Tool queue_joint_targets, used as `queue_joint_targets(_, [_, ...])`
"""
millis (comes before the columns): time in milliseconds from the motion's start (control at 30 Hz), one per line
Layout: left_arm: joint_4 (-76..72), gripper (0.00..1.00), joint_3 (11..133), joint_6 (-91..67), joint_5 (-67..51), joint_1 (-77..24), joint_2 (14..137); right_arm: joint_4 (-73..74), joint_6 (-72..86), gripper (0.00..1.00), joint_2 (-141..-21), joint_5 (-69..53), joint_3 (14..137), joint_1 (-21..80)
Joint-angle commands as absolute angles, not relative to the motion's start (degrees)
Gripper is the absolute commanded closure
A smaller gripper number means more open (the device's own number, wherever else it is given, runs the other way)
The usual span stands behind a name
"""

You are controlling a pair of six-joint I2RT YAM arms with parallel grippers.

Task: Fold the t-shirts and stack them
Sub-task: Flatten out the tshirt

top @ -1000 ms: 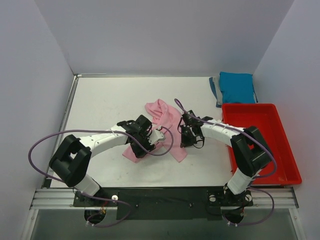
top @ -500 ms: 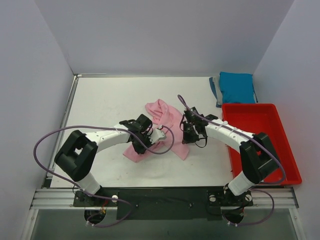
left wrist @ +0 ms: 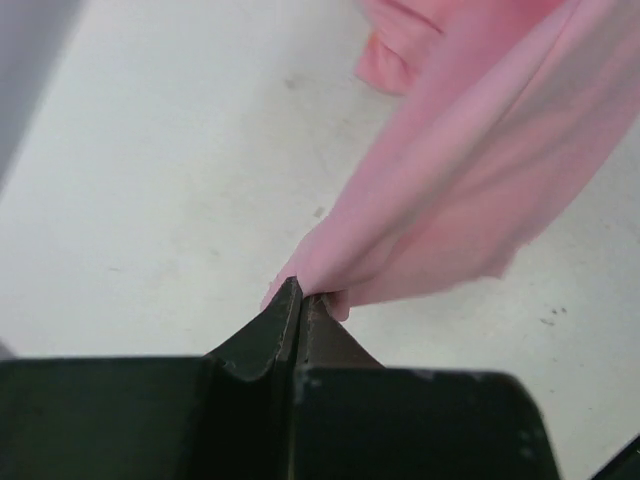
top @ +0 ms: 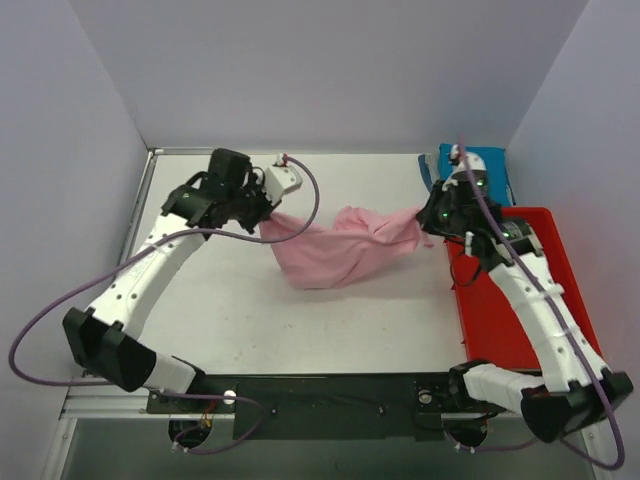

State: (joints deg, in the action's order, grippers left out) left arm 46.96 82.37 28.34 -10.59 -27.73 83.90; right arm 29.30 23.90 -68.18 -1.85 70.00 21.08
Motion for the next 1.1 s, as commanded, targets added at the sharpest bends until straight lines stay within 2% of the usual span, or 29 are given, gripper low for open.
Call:
queue_joint_targets(0, [55.62,1.00,93.67,33.83,-8.27,-26.10,77.61,34.71,18.38,1.00,-60.13,2.90,79.08,17.15])
queue_joint_targets(133, [55.64,1.00,99.74,34.37,-2.04,-25.84,74.71,36.56,15.04,1.00,-58.89,0.80,84.45,16.70])
queue_joint_targets(333, [55.37,1.00,103.09,35.42,5.52,-24.70,70.58,40.43,16.52,1.00,-55.47,-5.09,85.17,16.70])
queue_joint_targets(633, [54.93,1.00,107.75,38.67,13.89,-24.08,67.68,40.26,17.31,1.00,-46.68,-29.17,84.37,17.49])
queue_joint_targets(767, [52.74,1.00,104.43,39.98,15.90,-24.08,66.97,36.48,19.06,1.00,-44.04,-35.42,84.20,17.84])
queue_joint_targets(900, [49.57,1.00,99.95,42.26,15.30,-23.99,66.88,34.72,20.13,1.00,-44.20,-32.18,83.33,17.84])
queue_joint_targets(967, [47.12,1.00,95.83,43.93,13.98,-23.65,67.76,32.10,21.52,1.00,-45.52,-30.50,79.21,17.84])
queue_joint_targets(1067, [40.90,1.00,87.48,45.53,10.56,-21.72,70.30,20.51,28.18,1.00,-47.19,-30.76,63.96,18.37])
